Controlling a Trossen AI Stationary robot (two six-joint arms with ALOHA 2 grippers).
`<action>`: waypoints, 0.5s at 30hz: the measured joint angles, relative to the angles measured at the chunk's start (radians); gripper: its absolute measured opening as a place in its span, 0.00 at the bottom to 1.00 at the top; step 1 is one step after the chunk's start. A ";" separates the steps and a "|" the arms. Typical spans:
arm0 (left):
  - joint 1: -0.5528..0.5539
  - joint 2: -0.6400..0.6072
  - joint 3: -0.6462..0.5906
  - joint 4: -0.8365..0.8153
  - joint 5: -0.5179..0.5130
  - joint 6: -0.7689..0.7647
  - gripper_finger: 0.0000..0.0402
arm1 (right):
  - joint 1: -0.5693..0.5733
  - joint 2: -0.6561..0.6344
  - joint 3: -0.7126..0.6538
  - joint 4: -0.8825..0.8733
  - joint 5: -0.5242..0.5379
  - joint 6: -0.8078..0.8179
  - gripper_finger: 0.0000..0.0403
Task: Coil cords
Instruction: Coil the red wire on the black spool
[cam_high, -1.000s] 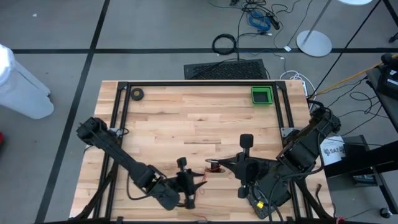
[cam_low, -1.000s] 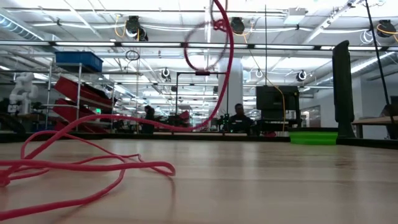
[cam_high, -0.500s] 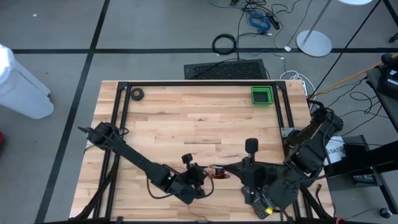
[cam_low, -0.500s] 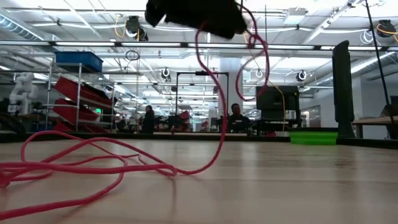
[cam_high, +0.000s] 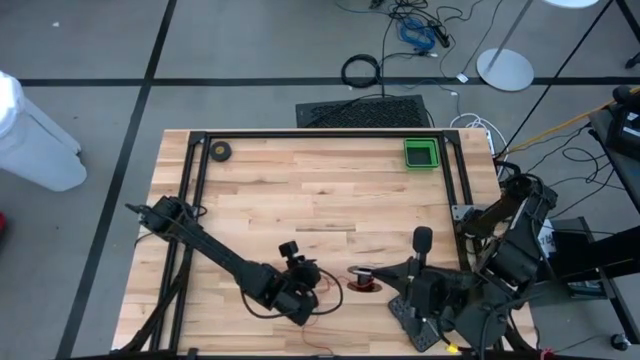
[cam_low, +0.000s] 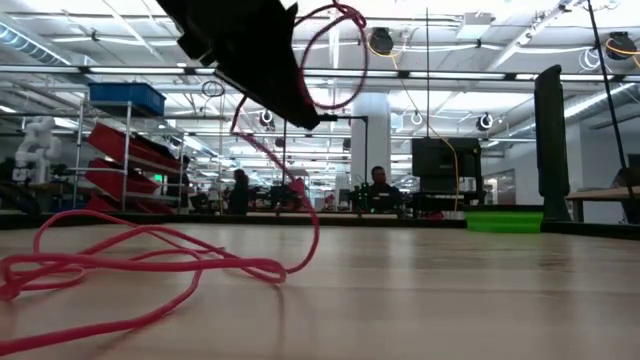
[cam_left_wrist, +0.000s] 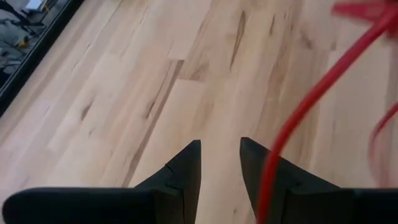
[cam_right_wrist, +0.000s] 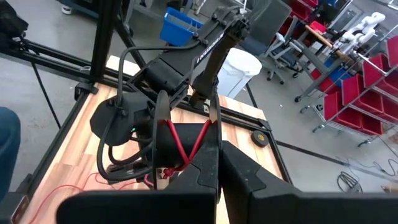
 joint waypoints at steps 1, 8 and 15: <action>0.000 0.000 0.000 -0.010 0.000 0.001 0.29 | 0.004 -0.001 0.000 0.000 0.006 0.000 0.00; -0.021 -0.014 0.000 -0.029 0.023 0.024 0.21 | 0.010 -0.006 0.000 -0.069 0.031 0.054 0.00; -0.046 -0.093 0.000 -0.028 0.047 0.027 0.07 | 0.010 -0.024 0.000 -0.209 0.078 0.195 0.00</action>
